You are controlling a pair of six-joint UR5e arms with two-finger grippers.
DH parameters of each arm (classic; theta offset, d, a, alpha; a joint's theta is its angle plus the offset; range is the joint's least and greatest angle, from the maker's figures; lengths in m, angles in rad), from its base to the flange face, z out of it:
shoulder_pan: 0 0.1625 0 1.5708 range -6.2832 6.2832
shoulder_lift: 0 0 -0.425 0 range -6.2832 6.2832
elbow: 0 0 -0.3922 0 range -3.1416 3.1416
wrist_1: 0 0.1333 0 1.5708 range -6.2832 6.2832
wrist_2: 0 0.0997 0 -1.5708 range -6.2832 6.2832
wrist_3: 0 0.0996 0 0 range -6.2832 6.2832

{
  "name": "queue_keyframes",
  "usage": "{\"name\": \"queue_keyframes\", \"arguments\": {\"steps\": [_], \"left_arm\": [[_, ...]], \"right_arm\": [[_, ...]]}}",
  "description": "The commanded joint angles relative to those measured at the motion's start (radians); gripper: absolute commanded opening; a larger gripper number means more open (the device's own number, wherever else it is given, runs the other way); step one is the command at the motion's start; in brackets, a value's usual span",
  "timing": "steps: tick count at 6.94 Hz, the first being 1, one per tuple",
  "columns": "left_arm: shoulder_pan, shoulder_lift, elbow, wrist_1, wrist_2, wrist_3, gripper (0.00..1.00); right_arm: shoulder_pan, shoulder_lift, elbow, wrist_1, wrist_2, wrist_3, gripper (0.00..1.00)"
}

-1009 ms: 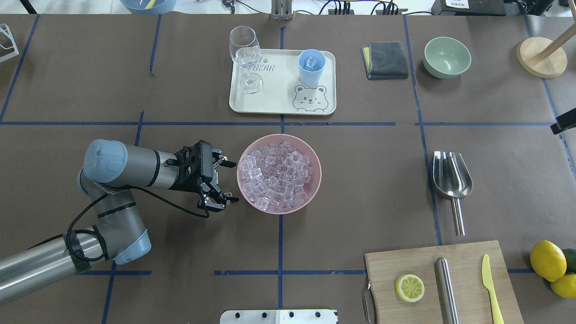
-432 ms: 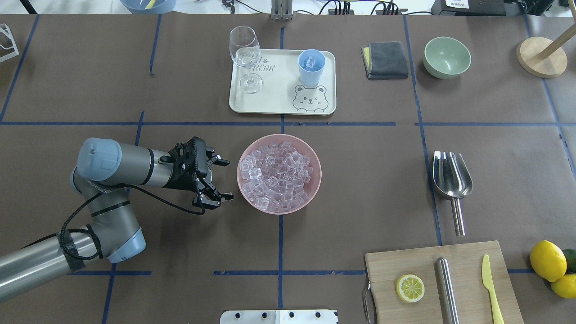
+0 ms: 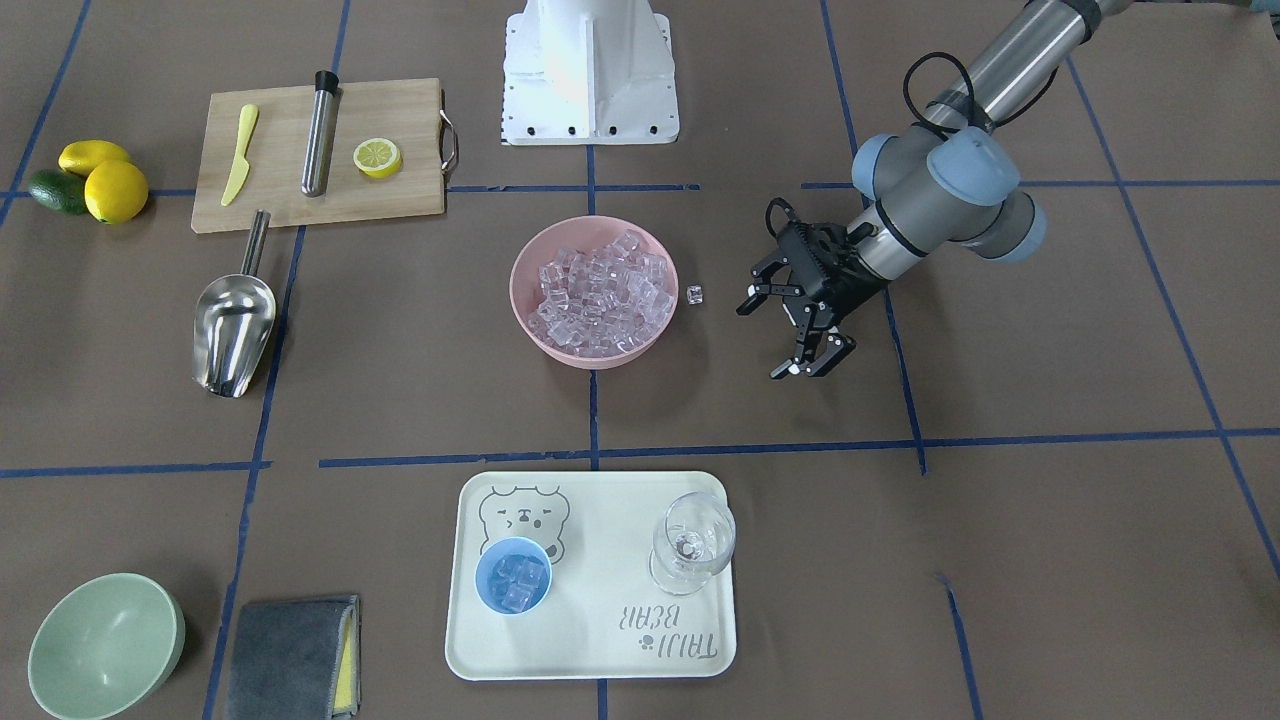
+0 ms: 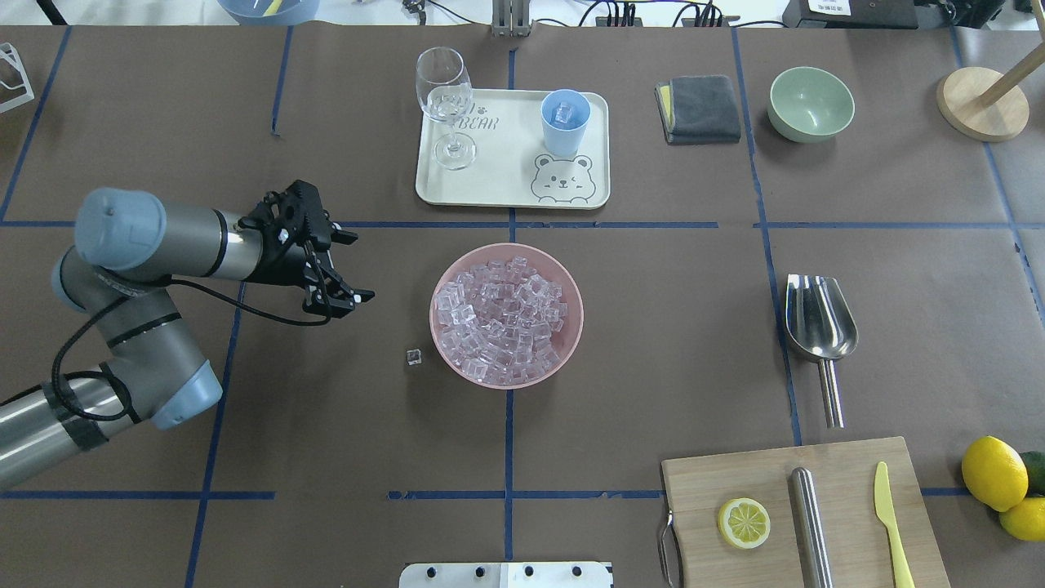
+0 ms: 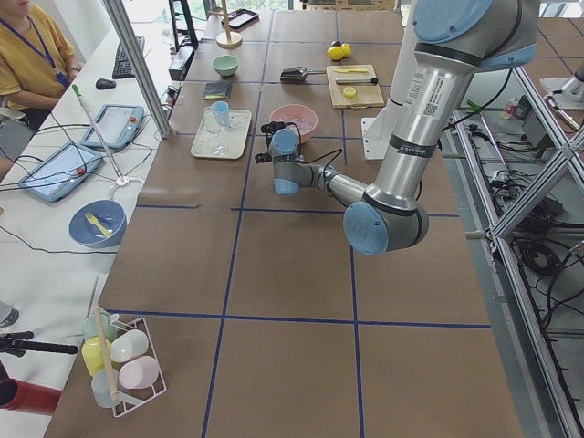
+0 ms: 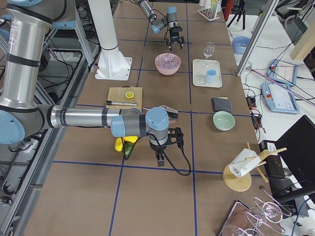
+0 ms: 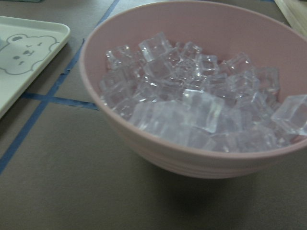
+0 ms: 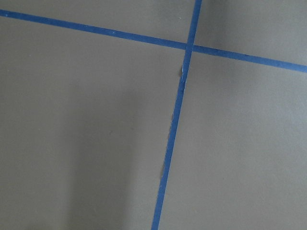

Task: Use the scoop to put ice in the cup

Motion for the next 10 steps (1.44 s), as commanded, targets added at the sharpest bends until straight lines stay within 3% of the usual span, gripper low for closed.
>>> {"name": "queue_keyframes", "arguments": {"steps": [1,3,4,5,7,10], "left_arm": [[-0.144,0.006,-0.075,0.296,-0.074,0.006,1.00],[-0.294,0.062,-0.179,0.555,-0.148,0.006,1.00],[-0.399,0.117,-0.172,0.575,-0.221,0.042,1.00],[-0.494,0.158,-0.151,0.587,-0.246,0.205,1.00],[-0.655,0.150,-0.146,0.902,-0.240,0.333,1.00],[-0.809,0.193,-0.088,0.997,-0.236,0.322,1.00]], "right_arm": [[0.000,0.022,-0.022,0.004,0.013,-0.002,1.00],[0.000,0.019,-0.019,0.009,0.001,-0.003,1.00],[0.002,0.016,-0.022,0.013,-0.003,-0.006,1.00],[0.005,0.011,-0.020,0.015,-0.004,-0.006,1.00],[0.005,0.009,-0.028,0.015,-0.022,-0.006,1.00],[0.005,0.008,-0.031,0.015,-0.033,-0.006,1.00]]}}
